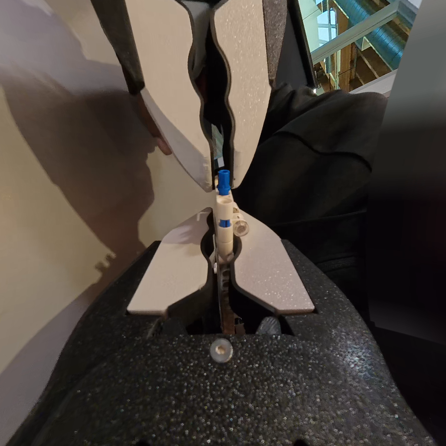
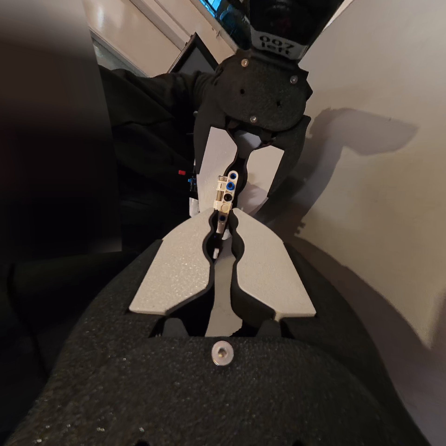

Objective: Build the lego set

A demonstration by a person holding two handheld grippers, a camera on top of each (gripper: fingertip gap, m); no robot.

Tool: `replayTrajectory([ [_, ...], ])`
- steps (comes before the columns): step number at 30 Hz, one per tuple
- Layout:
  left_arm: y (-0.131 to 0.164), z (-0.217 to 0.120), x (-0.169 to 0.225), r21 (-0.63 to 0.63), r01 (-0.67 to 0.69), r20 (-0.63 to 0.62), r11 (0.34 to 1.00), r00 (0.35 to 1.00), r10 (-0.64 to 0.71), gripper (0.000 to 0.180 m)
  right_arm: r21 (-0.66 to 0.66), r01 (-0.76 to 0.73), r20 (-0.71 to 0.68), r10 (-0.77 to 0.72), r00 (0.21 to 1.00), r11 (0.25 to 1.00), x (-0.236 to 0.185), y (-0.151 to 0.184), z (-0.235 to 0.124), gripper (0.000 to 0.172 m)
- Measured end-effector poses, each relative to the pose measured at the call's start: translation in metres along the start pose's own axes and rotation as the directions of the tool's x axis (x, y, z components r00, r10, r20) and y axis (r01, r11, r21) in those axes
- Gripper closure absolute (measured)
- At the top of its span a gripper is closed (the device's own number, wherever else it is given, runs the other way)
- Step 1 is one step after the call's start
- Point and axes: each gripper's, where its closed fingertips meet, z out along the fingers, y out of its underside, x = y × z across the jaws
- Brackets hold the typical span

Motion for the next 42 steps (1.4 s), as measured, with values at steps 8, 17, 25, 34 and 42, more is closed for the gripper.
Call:
replayTrajectory([
  [8,-0.001,-0.008,-0.001,0.02,0.003,-0.003,1.0,1.0,-0.003,0.172,0.103,0.119,-0.073,-0.112,0.991,0.987,0.001,-0.011,-0.007,0.152],
  [17,-0.001,-0.016,-0.002,0.027,0.007,0.006,1.0,1.0,-0.007,0.173,0.208,0.21,-0.212,-0.165,0.963,0.955,0.011,-0.022,-0.018,0.163],
  [25,-0.002,-0.015,-0.003,0.025,-0.003,0.019,1.0,1.0,0.002,0.172,0.099,0.254,-0.255,-0.222,0.941,0.962,0.009,-0.023,-0.014,0.172],
  [34,-0.001,-0.013,-0.004,0.015,-0.015,0.025,1.0,1.0,0.015,0.172,0.069,0.263,-0.259,-0.237,0.936,0.962,0.007,-0.025,-0.019,0.172],
  [42,-0.002,-0.012,-0.003,0.017,-0.012,0.022,1.0,1.0,0.011,0.172,0.034,0.243,-0.208,-0.231,0.95,0.969,0.007,-0.018,-0.006,0.172],
])
